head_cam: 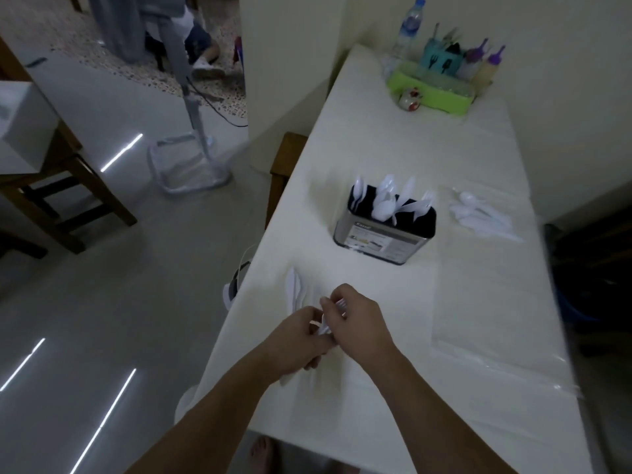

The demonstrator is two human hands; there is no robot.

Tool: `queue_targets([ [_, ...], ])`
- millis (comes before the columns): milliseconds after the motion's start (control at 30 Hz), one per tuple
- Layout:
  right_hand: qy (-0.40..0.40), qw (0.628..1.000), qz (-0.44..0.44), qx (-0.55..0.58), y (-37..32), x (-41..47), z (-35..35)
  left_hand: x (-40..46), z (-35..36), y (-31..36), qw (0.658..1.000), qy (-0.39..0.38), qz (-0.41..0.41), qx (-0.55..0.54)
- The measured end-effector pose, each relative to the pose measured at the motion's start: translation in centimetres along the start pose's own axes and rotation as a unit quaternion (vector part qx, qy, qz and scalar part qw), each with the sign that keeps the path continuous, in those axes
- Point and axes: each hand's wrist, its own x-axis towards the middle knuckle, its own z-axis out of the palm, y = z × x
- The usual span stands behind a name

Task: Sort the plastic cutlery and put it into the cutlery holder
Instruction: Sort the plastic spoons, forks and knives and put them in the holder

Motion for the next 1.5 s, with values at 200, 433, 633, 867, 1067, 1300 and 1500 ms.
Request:
queue_targets([
  [200,0.077,0.996,-0.005,0.032,1.6,0.8,-4.1,2.3,1.2,2.9,0.992,-0.079,0.034,0.09],
  [433,0.159,0.987,-0.005,0.017,3.8,1.2,-7.7,4.5,2.8,4.7,0.982,-0.088,0.048,0.163],
  [633,0.024,0.997,-0.007,0.066,4.8,1.3,-12.4,7.4,4.5,4.3,0.976,-0.027,0.133,0.168],
  [867,-0.139,0.959,0.035,0.244,5.9,1.5,-16.4,9.3,5.8,5.3,0.985,-0.073,0.116,0.104],
  [1067,-0.058,0.976,0.053,0.201,6.4,2.5,-17.3,10.9,7.1,6.9,0.985,-0.061,0.109,0.121],
  [1300,0.011,0.986,0.019,0.167,6.3,3.9,-20.9,12.8,8.3,10.6,0.969,0.008,0.178,0.173],
  [1500,0.054,0.983,-0.02,0.173,5.8,6.1,-23.3,13.9,8.4,13.3,0.931,0.104,0.271,0.223],
])
